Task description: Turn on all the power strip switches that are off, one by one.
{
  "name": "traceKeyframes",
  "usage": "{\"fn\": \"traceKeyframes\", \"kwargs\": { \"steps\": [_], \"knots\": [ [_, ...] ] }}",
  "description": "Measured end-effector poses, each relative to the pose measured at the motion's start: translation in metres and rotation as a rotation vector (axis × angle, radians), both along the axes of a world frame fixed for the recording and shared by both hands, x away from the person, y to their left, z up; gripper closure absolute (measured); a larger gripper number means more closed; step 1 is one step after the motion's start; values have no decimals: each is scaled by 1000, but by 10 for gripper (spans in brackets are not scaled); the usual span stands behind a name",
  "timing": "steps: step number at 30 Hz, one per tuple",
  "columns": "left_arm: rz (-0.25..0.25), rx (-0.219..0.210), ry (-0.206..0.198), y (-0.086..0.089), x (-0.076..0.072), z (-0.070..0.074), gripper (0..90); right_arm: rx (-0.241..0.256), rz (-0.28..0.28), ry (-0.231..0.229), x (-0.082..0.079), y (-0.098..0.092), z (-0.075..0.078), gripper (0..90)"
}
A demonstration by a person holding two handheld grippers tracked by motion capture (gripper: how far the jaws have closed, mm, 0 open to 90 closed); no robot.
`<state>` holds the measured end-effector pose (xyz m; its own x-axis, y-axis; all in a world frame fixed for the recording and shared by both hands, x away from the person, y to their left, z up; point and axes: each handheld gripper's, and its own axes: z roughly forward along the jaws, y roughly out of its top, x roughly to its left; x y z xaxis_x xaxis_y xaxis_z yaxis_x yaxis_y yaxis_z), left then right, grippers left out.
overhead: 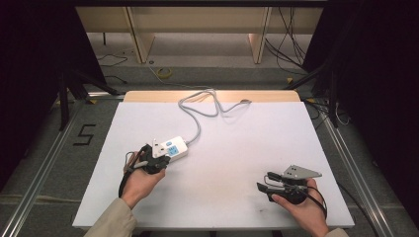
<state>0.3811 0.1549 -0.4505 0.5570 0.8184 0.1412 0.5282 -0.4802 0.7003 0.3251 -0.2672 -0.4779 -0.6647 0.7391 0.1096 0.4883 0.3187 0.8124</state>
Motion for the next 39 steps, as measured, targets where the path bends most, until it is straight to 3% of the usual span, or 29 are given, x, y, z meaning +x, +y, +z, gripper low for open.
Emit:
{"fn": "traceKeyframes", "kwargs": {
  "steps": [39],
  "knots": [
    [37,14,12,-1,28,5,898,1,2,1,0,1,0,403]
  ]
}}
